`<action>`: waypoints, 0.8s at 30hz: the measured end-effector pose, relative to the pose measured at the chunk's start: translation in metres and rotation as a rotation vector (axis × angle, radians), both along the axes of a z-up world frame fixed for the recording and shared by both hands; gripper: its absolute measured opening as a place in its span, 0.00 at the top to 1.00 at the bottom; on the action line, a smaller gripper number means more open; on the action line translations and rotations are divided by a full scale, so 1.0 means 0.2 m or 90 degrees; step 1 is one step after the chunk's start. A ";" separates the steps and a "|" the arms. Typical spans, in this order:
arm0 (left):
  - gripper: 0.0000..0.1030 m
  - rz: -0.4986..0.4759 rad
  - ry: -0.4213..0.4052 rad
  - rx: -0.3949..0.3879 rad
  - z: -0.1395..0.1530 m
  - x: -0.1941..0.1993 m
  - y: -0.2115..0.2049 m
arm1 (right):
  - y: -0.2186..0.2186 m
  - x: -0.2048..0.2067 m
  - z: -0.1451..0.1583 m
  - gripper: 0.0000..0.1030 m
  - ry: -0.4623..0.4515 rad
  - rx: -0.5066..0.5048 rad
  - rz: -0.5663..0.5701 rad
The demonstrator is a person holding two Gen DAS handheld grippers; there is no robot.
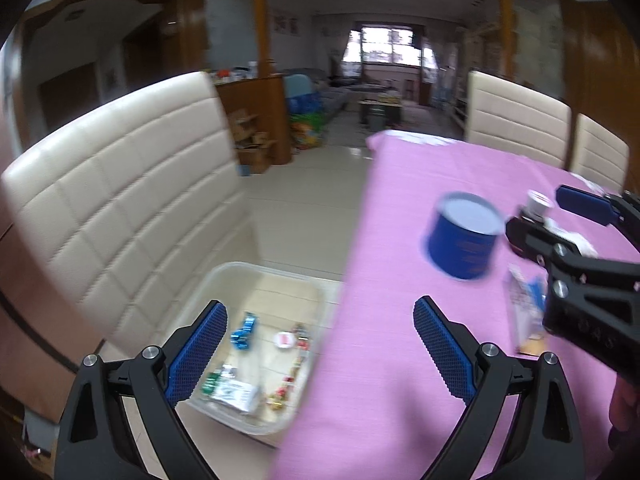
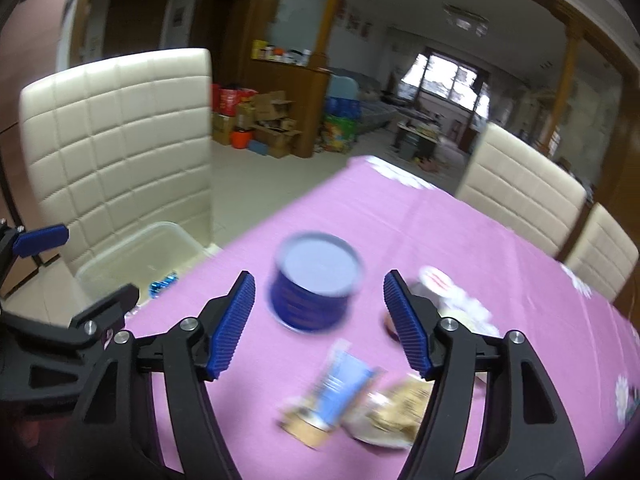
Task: Collect trash
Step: 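Move both tools back over the table, then grasp the torn cardboard box with the left tool while the right tool grasps the white tissue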
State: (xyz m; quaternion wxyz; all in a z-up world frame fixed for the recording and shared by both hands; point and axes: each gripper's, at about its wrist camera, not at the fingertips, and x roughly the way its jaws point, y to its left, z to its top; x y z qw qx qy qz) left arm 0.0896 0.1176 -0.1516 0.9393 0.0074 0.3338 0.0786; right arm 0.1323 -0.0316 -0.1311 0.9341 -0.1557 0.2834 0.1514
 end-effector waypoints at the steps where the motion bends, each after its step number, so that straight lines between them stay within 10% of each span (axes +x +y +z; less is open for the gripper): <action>1: 0.11 -0.013 0.002 -0.001 0.00 0.00 -0.05 | -0.05 0.00 0.00 0.42 0.004 0.002 -0.010; 19: 0.11 -0.145 0.086 0.016 -0.14 0.17 -0.66 | -0.78 0.24 -0.19 0.48 0.086 0.019 -0.187; 24: 0.30 -0.139 0.110 0.011 -0.20 0.23 -0.67 | -0.83 0.33 -0.25 0.48 0.124 0.034 -0.163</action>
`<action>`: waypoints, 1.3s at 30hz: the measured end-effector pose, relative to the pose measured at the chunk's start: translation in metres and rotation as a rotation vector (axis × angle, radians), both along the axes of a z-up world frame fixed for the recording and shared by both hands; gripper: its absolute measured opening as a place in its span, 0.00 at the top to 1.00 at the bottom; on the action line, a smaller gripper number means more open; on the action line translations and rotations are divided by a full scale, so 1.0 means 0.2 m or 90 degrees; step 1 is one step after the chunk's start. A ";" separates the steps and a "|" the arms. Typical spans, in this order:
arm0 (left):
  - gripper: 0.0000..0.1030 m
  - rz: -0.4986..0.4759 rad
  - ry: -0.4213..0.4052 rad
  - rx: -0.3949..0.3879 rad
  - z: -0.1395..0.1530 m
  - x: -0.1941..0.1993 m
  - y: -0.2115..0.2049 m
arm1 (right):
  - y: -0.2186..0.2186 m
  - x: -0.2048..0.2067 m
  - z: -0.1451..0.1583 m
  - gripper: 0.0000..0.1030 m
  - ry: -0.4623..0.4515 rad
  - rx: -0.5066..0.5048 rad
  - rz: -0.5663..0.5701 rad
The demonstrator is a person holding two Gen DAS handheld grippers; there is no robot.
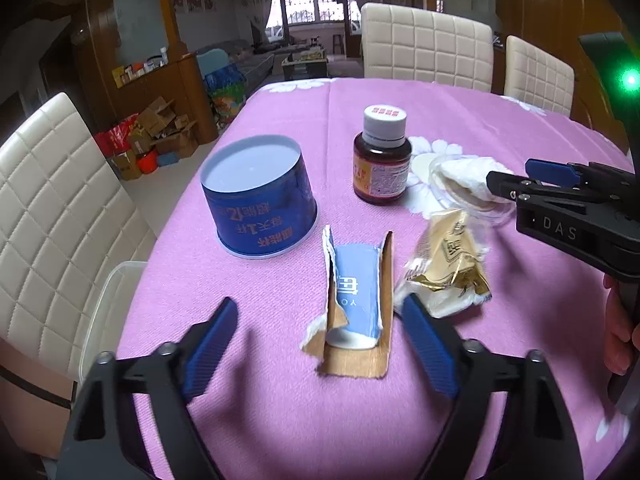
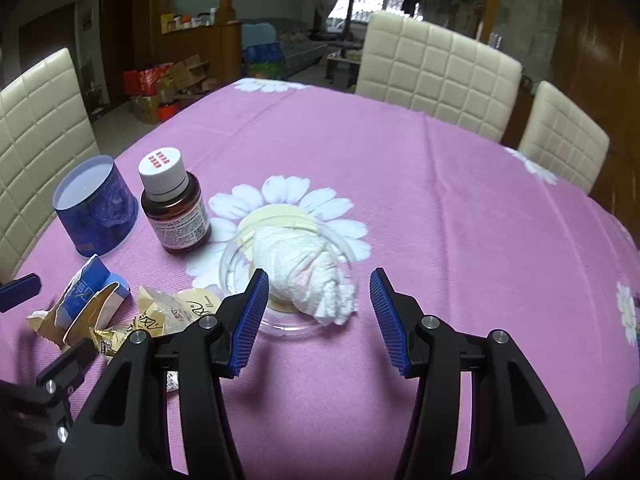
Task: Collect trash
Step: 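Grasp the torn cardboard box with the left tool while the right tool grasps the white tissue, then carry the cardboard box and tissue over the floor bin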
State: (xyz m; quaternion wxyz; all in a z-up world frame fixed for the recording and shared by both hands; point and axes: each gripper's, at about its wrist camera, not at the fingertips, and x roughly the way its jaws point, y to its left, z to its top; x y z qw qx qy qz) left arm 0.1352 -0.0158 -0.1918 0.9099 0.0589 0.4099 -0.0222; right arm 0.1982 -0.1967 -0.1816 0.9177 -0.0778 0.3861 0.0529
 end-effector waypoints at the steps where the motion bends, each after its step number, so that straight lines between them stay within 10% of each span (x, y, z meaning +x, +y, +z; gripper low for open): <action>1: 0.37 0.001 0.007 -0.004 -0.01 0.02 0.00 | 0.02 0.01 -0.01 0.48 0.004 -0.003 0.005; 9: 0.68 0.001 0.019 -0.011 -0.02 0.07 0.02 | 0.07 0.06 -0.06 0.72 0.015 0.001 0.021; 39: 0.69 0.055 -0.094 -0.014 0.26 -0.25 0.34 | 0.48 -0.39 0.28 0.73 -0.087 -0.023 0.115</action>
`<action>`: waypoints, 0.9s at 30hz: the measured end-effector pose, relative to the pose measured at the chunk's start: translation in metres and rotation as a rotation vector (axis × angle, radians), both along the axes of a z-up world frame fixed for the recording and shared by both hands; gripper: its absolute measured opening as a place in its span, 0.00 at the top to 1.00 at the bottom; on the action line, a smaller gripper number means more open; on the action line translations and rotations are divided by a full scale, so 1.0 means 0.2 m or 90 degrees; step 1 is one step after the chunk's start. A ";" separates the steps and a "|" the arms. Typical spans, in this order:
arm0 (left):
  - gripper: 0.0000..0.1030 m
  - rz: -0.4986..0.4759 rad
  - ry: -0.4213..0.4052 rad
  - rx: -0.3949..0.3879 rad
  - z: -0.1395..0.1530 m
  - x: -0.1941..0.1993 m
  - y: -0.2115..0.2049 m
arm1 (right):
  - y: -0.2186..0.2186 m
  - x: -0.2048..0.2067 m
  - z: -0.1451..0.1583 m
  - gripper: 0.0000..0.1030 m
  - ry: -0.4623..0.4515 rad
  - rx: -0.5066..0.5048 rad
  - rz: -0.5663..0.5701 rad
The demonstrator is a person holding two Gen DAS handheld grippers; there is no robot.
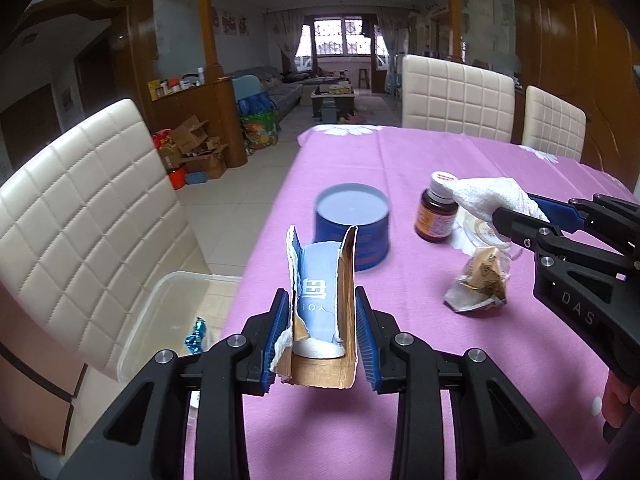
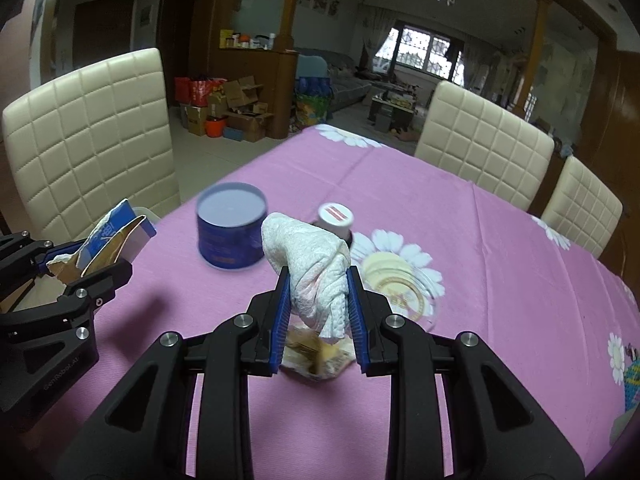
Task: Collect trash
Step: 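Carry the cardboard box and tissue over the floor bin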
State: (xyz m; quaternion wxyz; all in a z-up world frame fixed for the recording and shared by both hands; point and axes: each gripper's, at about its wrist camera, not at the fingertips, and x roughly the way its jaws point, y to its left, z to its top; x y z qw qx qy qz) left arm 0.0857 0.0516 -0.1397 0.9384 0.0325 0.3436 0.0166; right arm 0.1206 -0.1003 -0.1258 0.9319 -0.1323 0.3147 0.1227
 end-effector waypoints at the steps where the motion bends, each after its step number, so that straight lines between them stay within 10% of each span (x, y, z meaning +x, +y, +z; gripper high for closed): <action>1: 0.69 0.003 -0.002 -0.001 0.00 -0.01 0.01 | 0.02 -0.01 0.01 0.73 -0.002 -0.001 0.004; 27: 0.69 0.086 -0.054 0.007 0.06 -0.14 0.38 | 0.49 -0.12 0.05 0.73 -0.038 -0.061 0.099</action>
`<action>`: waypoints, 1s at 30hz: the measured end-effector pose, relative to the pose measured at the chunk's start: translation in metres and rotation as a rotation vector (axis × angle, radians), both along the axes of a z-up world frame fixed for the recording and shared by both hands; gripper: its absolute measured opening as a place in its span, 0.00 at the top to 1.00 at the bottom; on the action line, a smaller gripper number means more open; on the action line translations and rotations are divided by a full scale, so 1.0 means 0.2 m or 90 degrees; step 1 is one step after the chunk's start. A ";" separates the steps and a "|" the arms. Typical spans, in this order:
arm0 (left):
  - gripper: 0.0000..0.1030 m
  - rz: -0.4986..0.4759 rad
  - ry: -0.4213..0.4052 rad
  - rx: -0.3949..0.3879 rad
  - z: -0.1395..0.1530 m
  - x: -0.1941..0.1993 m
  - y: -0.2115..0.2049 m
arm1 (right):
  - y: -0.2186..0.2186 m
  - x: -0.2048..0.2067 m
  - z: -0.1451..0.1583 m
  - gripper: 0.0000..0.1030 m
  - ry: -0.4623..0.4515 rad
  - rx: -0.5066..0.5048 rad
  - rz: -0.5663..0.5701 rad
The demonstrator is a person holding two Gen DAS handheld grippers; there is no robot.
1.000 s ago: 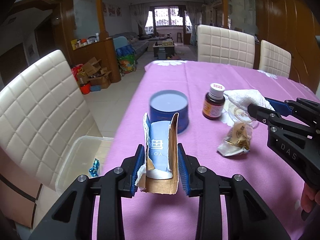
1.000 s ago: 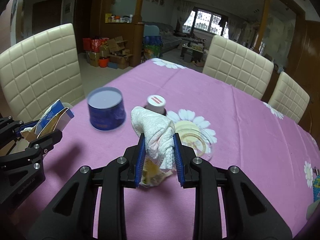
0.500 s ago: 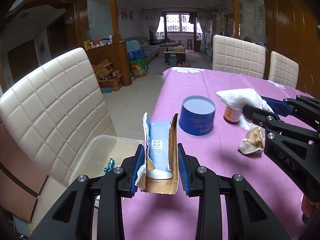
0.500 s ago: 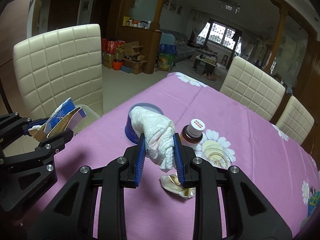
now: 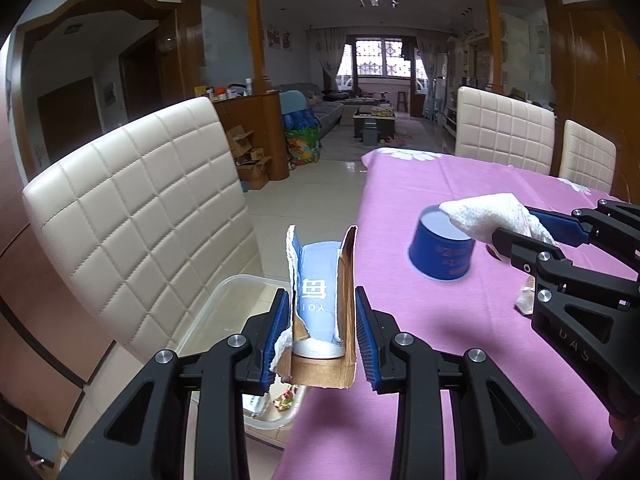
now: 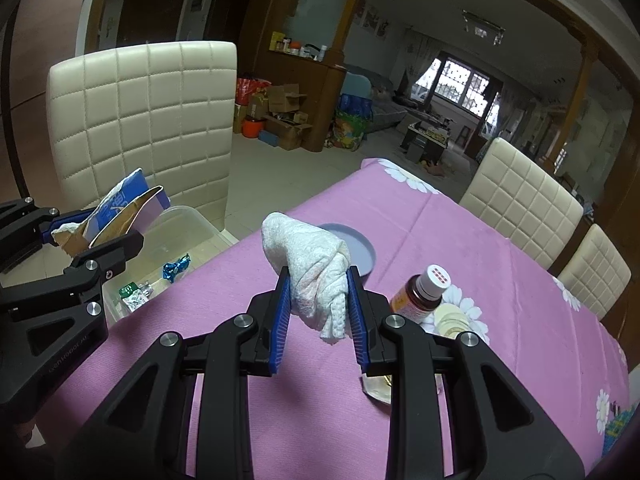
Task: Collect trash
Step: 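Carry the cardboard box and tissue over the floor bin, then open the left tool to drop the cardboard box into the bin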
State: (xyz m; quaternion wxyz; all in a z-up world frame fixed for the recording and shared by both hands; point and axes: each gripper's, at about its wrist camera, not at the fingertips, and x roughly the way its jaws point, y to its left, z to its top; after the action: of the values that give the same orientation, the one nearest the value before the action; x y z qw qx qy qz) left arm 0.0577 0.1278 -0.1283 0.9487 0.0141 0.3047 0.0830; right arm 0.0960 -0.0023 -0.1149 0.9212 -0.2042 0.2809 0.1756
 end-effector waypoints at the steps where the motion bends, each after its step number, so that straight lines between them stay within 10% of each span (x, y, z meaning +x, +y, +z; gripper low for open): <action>1: 0.69 0.006 -0.001 0.001 0.00 0.00 0.02 | 0.02 0.00 0.00 0.73 -0.003 -0.003 0.004; 30: 0.67 0.103 0.028 -0.007 -0.10 0.14 0.44 | 0.38 0.12 -0.09 0.73 0.018 -0.006 0.089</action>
State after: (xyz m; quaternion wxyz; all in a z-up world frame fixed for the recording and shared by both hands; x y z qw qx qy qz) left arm 0.0861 0.2159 -0.1484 0.9319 -0.0137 0.3264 0.1577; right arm 0.1204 0.0744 -0.1322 0.9015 -0.2254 0.2799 0.2412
